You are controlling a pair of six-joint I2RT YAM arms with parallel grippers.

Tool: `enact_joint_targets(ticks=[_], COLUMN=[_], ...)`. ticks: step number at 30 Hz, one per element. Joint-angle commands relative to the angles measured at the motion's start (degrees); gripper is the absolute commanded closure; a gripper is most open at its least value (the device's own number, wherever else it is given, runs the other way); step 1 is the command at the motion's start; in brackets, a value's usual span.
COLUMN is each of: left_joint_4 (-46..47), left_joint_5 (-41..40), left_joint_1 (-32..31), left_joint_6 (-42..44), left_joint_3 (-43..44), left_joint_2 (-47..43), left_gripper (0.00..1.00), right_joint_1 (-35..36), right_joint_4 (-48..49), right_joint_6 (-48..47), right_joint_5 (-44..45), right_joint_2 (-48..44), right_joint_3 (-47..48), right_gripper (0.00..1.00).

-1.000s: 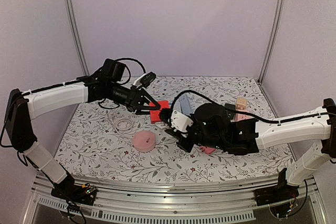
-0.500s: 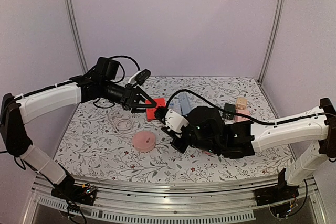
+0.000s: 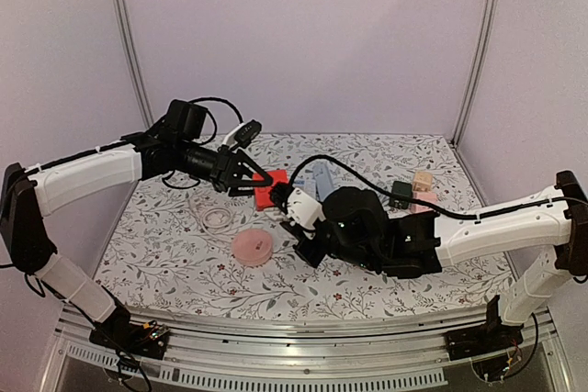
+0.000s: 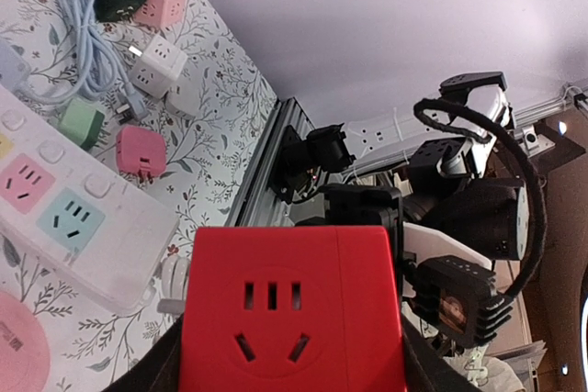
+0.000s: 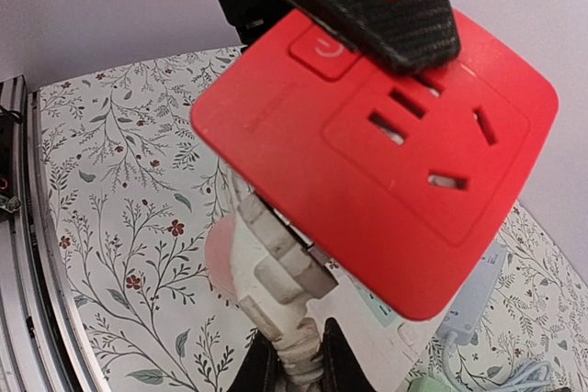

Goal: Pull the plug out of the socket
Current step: Remove the plug from the socket.

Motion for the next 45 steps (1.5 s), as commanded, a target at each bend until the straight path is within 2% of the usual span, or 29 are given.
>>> enact_joint_targets(ticks=[1,12,20,30,38,45], left_joint_4=[4.44,-0.07,-1.12,-1.59,5.22,5.86], left_joint_5=[-3.19,4.07,6.31,-1.9,-7.49,-9.7], left_joint_1=[1.39,-4.16,-6.29,-5.12,-0.66,0.58], left_joint_6=[4.16,8.46,10.2,10.71,4.88,4.54], left_joint_3=[1.97,4.64,5.04,4.5,0.84,0.03], left_joint_2=[-1.76,0.51,0.83,-0.79,-3.62,-4.69], left_gripper=[1.0,1.0,1.0,1.0,1.0,1.0], right_joint_1=[1.9,-3.27,-4.49,-3.38,3.1,5.41], right_joint_4=[2.99,2.92,2.92,3.02,3.28,2.92], right_joint_6=[2.34,-1.78,-1.26,6.74,6.59,7.0], right_joint_5=[-2.6,-8.93,-8.46,-9.57,-0.72,2.88], right_joint_2=[-1.62,-7.15,-8.89,-7.81,-4.79,-0.66], right_joint_3=[-0.69,-4.53,-5.41,-4.36,-1.55,2.48], right_gripper=[1.0,1.0,1.0,1.0,1.0,1.0])
